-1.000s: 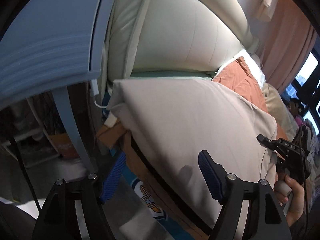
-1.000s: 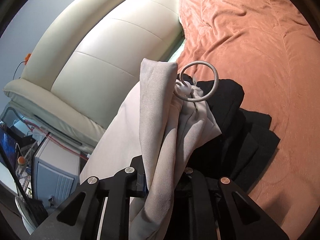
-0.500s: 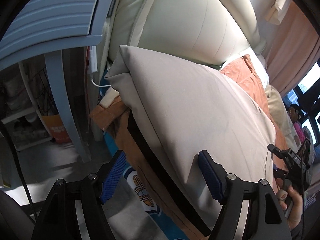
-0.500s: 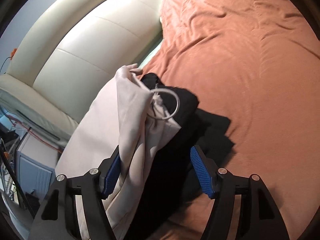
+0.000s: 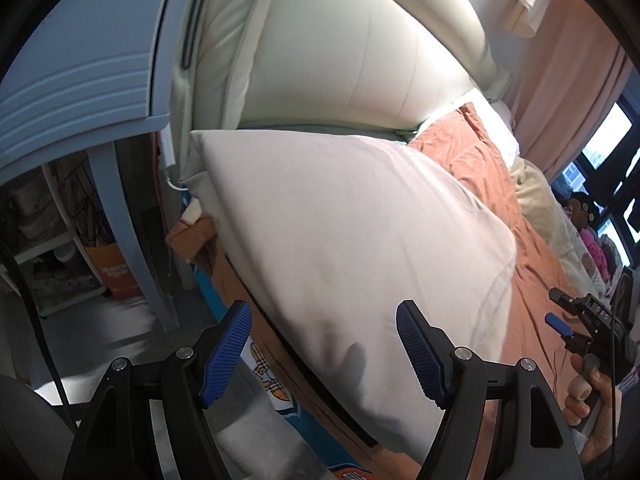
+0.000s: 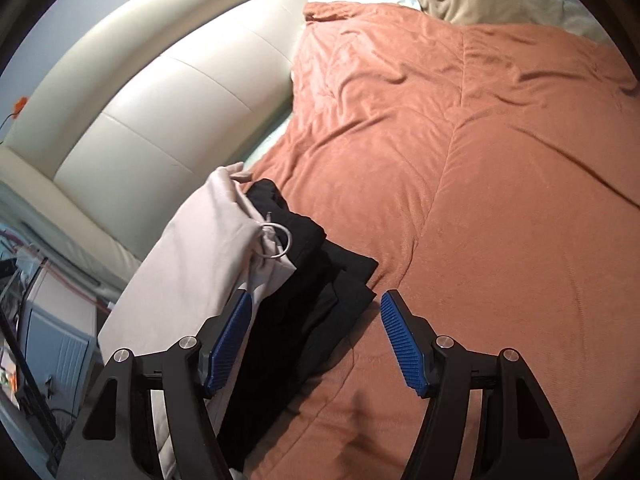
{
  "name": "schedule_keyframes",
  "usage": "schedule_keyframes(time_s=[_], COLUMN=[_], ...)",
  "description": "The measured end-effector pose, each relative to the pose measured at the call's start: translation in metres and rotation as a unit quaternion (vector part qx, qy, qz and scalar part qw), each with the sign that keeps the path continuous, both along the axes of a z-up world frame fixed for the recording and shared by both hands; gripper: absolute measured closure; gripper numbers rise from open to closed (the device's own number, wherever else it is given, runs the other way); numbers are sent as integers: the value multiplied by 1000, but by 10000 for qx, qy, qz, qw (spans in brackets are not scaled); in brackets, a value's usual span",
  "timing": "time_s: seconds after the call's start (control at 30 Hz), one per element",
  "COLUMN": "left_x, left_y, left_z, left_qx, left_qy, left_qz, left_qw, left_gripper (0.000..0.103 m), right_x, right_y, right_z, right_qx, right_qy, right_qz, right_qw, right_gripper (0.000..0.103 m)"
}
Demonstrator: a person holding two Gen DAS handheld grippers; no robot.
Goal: Fold large clothes
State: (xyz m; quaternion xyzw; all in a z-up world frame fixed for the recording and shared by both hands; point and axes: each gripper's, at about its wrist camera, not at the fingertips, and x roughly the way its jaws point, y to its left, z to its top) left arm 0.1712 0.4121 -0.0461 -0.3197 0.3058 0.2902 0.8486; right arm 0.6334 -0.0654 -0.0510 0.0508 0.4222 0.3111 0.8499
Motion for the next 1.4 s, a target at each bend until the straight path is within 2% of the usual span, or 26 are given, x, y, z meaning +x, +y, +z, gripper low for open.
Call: schedule_keyframes(time_s=[0.17, 0.3, 0.47, 0.5, 0.57, 0.63, 0.73, 1.03, 1.4], left_x=[5, 3, 3, 3, 1, -2, -9, -29, -75], left_y=[-31, -62, -104, -111, -125, -143, -163, -227, -290], left_z=[24, 43, 61, 64, 70, 76, 83, 87, 96], left_qx=[231, 491, 734, 756, 814, 974, 1244, 1493, 1761], left_qy=[-32, -171, -325, -347, -415, -506, -563, -820, -1101], left_qz=[-226, -406, -724, -775, -903, -1016, -1100, -1679, -2175], left_qw=[9995, 9978, 9941, 9935, 9917, 9888, 9845, 9710, 9537], left_gripper=[24, 7, 4, 4, 4, 4, 4, 4, 4], right_x=[-28, -53, -86, -92, -104, -117, -138, -211, -310], right_y=[-16, -46, -90, -98, -116, -134, -161, -236, -302], right_z=[25, 38, 58, 61, 66, 71, 75, 78, 91], right_qx=[-56, -65, -184, -198, -136, -62, -39, -185, -332], right_qy=[-170, -302, -616, -672, -708, -784, -930, -1287, -1877], right_qz=[241, 355, 305, 282, 234, 166, 70, -233, -433], right_qw=[9995, 9989, 9975, 9971, 9971, 9968, 9956, 9912, 9807], right_gripper=[37, 32, 27, 24, 5, 0, 0, 0, 0])
